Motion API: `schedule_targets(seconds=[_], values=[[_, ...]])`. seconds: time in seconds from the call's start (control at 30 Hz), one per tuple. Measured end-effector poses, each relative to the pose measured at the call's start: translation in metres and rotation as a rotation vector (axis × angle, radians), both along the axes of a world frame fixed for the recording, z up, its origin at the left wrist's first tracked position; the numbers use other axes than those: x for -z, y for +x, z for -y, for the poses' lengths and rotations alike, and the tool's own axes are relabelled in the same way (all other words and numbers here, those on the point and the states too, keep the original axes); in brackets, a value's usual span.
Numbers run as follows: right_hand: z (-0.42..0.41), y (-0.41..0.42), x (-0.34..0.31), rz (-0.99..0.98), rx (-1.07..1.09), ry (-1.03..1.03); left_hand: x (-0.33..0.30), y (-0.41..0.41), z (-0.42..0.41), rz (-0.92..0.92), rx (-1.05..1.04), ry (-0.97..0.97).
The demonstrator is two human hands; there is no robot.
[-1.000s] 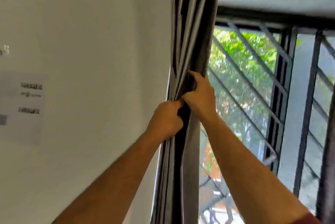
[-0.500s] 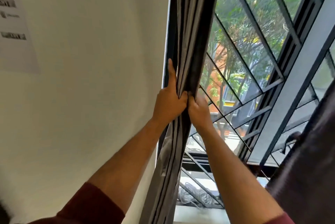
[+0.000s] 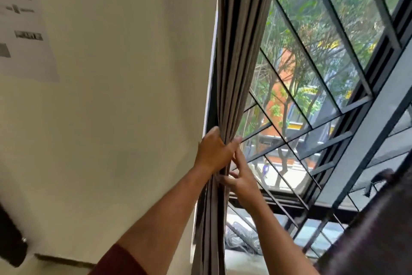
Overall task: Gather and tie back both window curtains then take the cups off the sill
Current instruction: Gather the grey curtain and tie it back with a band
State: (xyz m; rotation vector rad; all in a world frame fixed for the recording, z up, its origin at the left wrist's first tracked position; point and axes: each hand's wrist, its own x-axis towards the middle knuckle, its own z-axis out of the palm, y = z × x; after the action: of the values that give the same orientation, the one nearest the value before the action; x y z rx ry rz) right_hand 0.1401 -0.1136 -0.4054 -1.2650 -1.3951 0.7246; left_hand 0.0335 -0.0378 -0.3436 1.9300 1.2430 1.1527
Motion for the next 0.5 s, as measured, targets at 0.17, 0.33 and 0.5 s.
schedule_targets(seconds=[0.17, 0.33, 0.5], values=[[0.013, 0.006, 0.0, -0.232, -0.025, -0.024, -0.011, 0.001, -0.002, -0.075, 0.09, 0.04], [0.005, 0.023, 0.004, -0.338, -0.025, -0.089, -0.004, 0.006, 0.017, 0.043, 0.078, -0.037], [-0.017, 0.052, -0.003, -0.405, 0.5, -0.03, 0.012, 0.027, 0.043, -0.011, -0.065, 0.04]])
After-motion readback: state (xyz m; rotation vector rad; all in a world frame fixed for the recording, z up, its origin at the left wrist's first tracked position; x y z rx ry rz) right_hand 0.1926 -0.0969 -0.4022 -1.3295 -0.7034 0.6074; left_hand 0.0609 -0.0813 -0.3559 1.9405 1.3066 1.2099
